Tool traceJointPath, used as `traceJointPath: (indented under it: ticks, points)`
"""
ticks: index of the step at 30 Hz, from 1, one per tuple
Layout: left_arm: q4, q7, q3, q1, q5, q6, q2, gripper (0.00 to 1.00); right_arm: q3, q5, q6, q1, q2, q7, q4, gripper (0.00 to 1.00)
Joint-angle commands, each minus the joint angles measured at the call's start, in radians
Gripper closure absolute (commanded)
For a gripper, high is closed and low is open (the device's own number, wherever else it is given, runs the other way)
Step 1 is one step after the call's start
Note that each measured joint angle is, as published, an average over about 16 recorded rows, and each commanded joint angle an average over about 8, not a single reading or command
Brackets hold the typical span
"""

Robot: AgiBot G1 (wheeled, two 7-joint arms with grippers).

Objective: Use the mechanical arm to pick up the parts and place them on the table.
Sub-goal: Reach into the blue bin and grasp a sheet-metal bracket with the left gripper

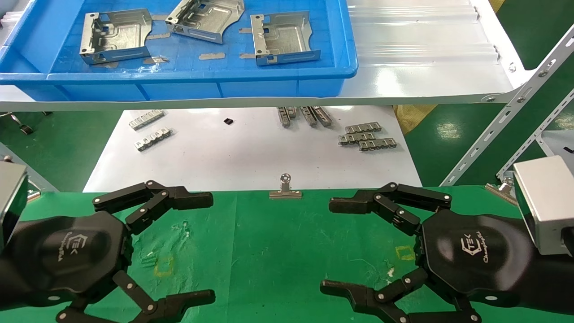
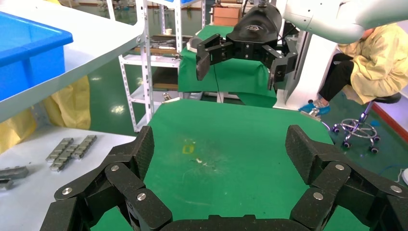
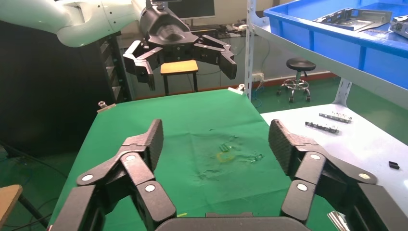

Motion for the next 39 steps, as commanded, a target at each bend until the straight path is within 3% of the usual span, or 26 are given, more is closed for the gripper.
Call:
traceJointPath:
  ticks: [1, 22, 31, 39]
  points:
    - [0.0, 0.0, 0.0, 0.0, 0.0, 0.0, 0.0, 0.0, 0.0, 0.0, 0.0, 0.0, 0.0, 0.0, 0.0, 1.0]
    - [0.006, -0.001, -0.007, -0.037, 0.009, -0.027, 0.01, 0.0, 0.0, 0.0, 0.0, 0.0, 0.0, 0.0, 0.0, 1.0]
    - [0.132, -0.075, 0.039, -0.358, 0.14, -0.124, 0.122, 0.0, -0.001, 0.0, 0.0, 0.0, 0.0, 0.0, -0.001, 1.0]
    - [0.488, -0.072, 0.153, -0.672, 0.353, -0.191, 0.313, 0.0, -0.001, 0.0, 0.0, 0.001, 0.0, -0.001, -0.001, 1.0]
